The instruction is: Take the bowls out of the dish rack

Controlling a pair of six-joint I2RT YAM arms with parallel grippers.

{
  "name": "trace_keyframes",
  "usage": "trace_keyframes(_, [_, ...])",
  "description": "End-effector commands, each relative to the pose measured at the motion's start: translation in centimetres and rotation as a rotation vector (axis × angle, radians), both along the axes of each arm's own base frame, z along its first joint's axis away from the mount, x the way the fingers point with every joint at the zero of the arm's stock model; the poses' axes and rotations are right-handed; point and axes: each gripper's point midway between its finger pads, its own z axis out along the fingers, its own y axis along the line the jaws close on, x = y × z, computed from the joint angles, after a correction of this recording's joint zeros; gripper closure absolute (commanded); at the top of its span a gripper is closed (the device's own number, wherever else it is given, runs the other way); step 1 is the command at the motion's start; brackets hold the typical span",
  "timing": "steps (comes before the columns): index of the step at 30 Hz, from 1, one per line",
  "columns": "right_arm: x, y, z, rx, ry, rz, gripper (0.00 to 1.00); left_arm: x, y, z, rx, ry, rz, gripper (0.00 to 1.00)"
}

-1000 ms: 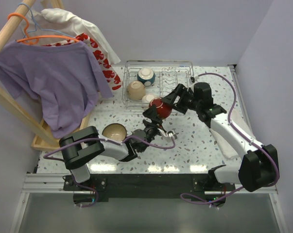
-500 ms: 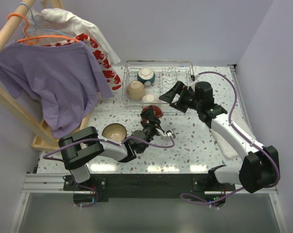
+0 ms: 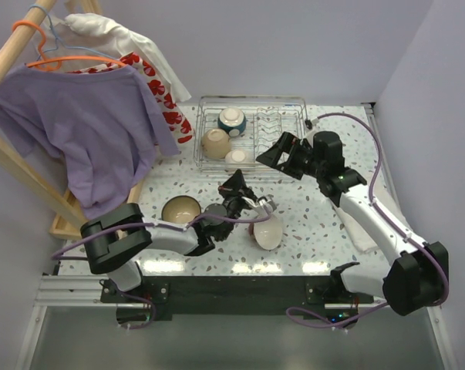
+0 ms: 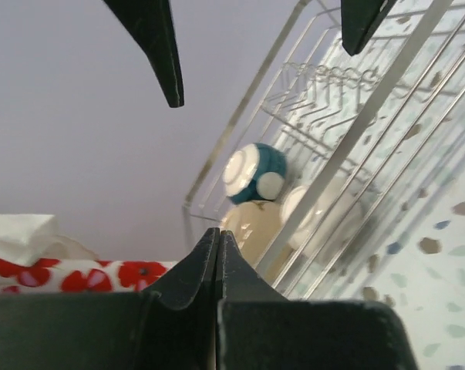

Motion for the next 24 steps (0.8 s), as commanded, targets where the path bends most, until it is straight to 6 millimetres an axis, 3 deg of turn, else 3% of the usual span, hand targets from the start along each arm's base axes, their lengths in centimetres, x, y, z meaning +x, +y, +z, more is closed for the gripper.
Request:
trace_keyframes(1, [-0.9, -1.8, 1.7, -0.106, -0.091, -0.001, 0.01, -0.3, -0.7, 4.1, -0.306, 0.156, -0.027, 1.0])
trace_keyframes(2, [-1.1, -2.1, 1.6, -0.129, -0.091, 0.0, 0.01, -0.6, -1.6, 3.9, -0.316, 0.217, -0.078, 1.0])
trace_keyframes(3, [-1.4, -2.5, 1.2, -0.164, -0.094, 0.008, 0.01, -0.9, -1.6, 1.6, -0.237, 0.331, -0.068, 1.0])
trace_keyframes(5, [-2.5, -3.3, 0.2, -0.211, -0.064, 0.009, 0.01, -1.9, -2.9, 3.0, -0.373, 0.46, -0.128, 0.98])
trace_keyframes(6, [-2.8, -3.7, -0.3, -0.239, -0.064, 0.018, 0.01, -2.6, -2.6, 1.3, -0.329, 0.543, -0.113, 0.95])
trace_keyframes(8, [-4.2, -4.6, -1.8, -0.291, -0.018, 0.028, 0.02, -3.5, -2.7, 1.8, -0.44, 0.652, -0.103, 0.84])
trace_keyframes(9, [-4.8, -4.8, -2.2, -0.325, -0.019, 0.056, 0.02, -4.0, -2.0, 0.5, -0.415, 0.713, -0.07, 0.8])
trace_keyframes(11, [-6.4, -5.5, -3.7, -0.366, 0.033, 0.088, 0.05, -5.2, -2.4, 0.7, -0.485, 0.808, -0.085, 0.64])
trace_keyframes(12, [-7.0, -5.6, -4.2, -0.379, 0.042, 0.111, 0.05, -6.1, -1.9, -0.8, -0.477, 0.888, -0.049, 0.53])
trace_keyframes(15, [-8.9, -5.3, -6.0, -0.379, 0.097, 0.184, 0.1, -7.2, -1.9, -2.1, -0.479, 1.021, 0.013, 0.44])
trace_keyframes(20, [-11.0, -3.7, -7.9, -0.426, 0.146, 0.279, 0.15, -6.9, -0.3, -0.8, -0.605, 1.073, 0.057, 0.4])
trace_keyframes(24, [-11.2, -3.4, -10.1, -0.476, 0.192, 0.28, 0.17, -6.2, 1.6, 0.3, -0.685, 1.097, 0.07, 0.36])
